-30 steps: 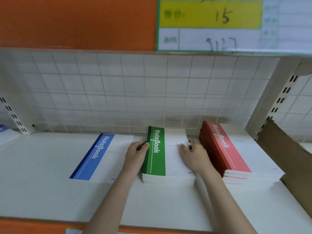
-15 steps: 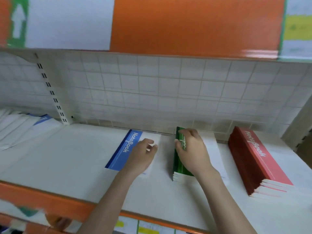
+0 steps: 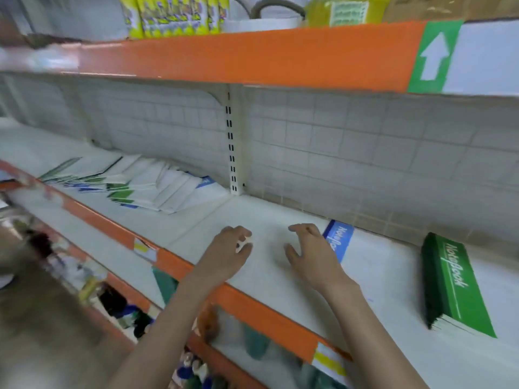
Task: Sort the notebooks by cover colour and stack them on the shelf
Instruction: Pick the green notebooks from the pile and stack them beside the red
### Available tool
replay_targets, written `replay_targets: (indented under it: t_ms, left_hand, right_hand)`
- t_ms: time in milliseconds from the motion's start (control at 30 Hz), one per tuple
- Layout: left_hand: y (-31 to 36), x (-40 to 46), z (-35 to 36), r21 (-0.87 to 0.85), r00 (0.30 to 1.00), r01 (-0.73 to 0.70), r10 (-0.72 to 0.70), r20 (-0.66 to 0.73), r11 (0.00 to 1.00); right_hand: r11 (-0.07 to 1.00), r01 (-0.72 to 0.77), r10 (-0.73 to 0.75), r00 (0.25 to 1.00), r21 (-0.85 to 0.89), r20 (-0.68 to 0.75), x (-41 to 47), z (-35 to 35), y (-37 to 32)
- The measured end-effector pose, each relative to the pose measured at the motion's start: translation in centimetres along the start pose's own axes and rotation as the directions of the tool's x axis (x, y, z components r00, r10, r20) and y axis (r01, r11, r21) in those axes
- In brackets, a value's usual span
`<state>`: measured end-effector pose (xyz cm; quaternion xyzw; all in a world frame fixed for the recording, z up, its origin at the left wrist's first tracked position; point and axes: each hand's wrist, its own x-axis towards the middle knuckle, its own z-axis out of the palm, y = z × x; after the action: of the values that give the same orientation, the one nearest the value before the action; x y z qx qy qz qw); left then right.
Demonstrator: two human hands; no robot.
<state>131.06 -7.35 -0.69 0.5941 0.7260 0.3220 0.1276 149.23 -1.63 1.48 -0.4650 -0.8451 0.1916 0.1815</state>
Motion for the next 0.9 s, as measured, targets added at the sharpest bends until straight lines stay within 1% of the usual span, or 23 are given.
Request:
replay_targets:
  t_ms: [267,367,500,700,800,900]
  left_hand:
    - [-7.5,-2.4,-6.8,0.071,0.994,0.046,-0.039,-0.104,0.996]
    - [-10.9,-3.7,-9.5,0.102,0.986,0.088,-0.071,-0.152,0.991]
    - [-14.5,-5.7,-12.7,0.136,0.979,0.134,-0.110,-0.171,0.982]
    - [-19.8,-8.1,-17.1,0.138,0.945,0.248,-0.208,-0.250,0.959]
    - [-22.3,-8.8,-19.0,0.143,0.929,0.298,-0.252,-0.272,0.944]
    - [-24.8,-9.1,-20.8,0.155,0.915,0.335,-0.282,-0.287,0.929]
  right_hand:
    - [0.986,0.155,-0.161,0.983,0.067,0.089,2.2,6.8,-9.8]
    - [0.980,0.176,-0.185,0.977,0.091,0.109,3.4,9.0,-13.3]
    - [0.973,0.206,-0.218,0.968,0.101,0.126,4.6,11.4,-17.5]
    - [0.934,0.344,-0.357,0.907,0.094,0.222,6.0,15.8,-24.4]
    - [0.913,0.404,-0.407,0.882,0.061,0.239,7.4,17.7,-27.4]
    - [0.897,0.434,-0.442,0.865,0.089,0.239,9.0,19.8,-30.1]
